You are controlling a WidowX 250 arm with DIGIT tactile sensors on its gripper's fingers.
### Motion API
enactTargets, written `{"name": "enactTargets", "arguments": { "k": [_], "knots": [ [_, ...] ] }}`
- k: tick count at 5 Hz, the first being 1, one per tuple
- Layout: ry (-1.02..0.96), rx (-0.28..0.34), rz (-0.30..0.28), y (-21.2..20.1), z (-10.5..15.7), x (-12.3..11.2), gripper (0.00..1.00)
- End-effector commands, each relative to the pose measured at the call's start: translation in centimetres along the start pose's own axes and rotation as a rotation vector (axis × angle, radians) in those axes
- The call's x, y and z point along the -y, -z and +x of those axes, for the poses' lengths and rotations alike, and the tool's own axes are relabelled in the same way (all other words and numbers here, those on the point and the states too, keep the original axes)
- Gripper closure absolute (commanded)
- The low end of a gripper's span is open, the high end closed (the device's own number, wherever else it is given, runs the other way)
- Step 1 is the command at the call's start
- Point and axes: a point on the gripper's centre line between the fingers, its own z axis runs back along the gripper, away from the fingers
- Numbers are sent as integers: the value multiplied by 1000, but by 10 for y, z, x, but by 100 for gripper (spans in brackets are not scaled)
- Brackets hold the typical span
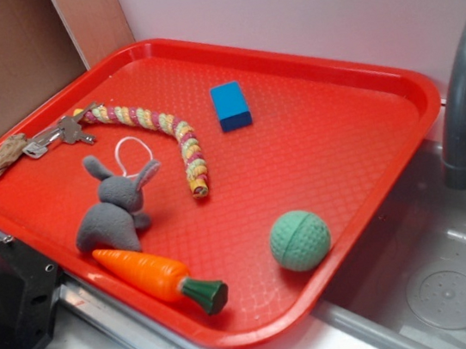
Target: Grab the blue block.
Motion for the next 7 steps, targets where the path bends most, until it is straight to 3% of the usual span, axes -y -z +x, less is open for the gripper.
{"name": "enactTargets", "arguments": {
  "k": [1, 2, 3, 5, 6, 7],
  "knots": [
    [0, 0, 0, 0, 0, 0, 0],
    [-246, 88, 15, 38, 44, 27, 0],
    [-477, 135, -39, 27, 64, 17, 0],
    [-477, 135, -39, 27, 64, 17, 0],
    [-649, 112, 59, 82, 109, 5, 0],
    [-742, 194, -11, 111, 145, 1, 0]
  ]
}}
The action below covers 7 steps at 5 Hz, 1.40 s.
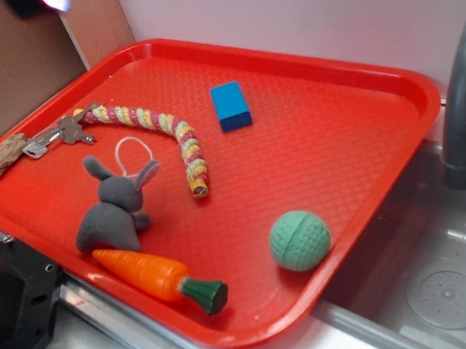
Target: Grab the blue block.
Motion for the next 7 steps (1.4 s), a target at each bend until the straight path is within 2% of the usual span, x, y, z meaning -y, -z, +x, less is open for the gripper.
{"name": "enactTargets", "arguments": {
  "k": [1, 4, 5, 7],
  "knots": [
    [-101, 62, -190, 46, 51, 34, 0],
    [-5, 30, -60, 89, 52, 52, 0],
    [21, 17, -49, 100, 53, 54, 0],
    [2, -61, -27, 131, 56, 44, 0]
  ]
}}
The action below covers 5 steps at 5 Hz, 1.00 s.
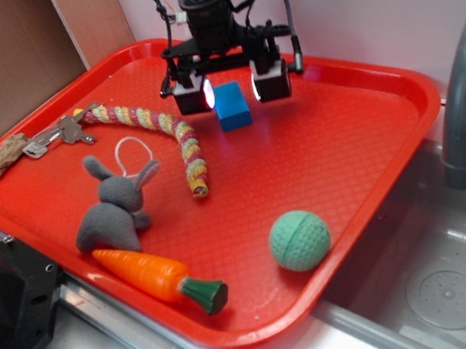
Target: Grab the blue block.
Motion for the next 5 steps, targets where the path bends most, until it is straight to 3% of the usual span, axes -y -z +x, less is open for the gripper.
{"name": "enactTargets", "arguments": {
  "k": [1, 2, 3, 4, 5],
  "knots": [
    [-12, -37, 4, 8, 16, 2, 20],
    [9, -47, 17, -1, 11, 1, 100],
    [116, 78, 38, -36, 2, 4, 100],
    [311, 101, -147, -87, -24, 9, 100],
    [494, 75, -170, -139, -53, 22, 100]
  ]
}}
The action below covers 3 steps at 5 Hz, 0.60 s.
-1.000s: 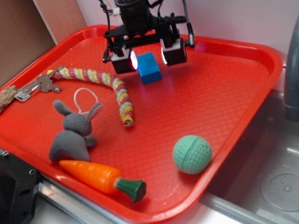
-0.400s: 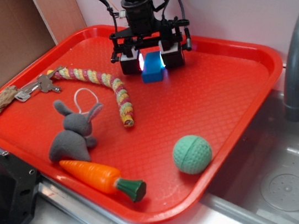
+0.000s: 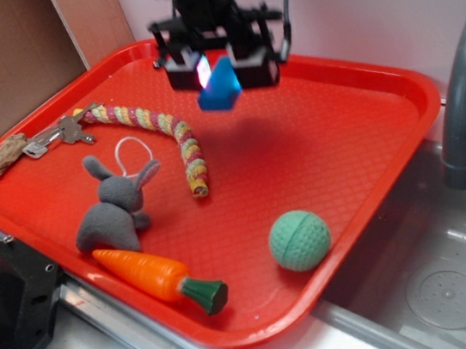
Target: Grab the blue block.
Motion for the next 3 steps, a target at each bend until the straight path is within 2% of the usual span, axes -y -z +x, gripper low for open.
{"name": "enactTargets", "arguments": {
  "k": [1, 2, 3],
  "knots": [
    [254, -9, -82, -114, -23, 40, 100],
    [126, -38, -26, -159, -23, 11, 100],
    [74, 8, 72, -179, -35, -29, 100]
  ]
}}
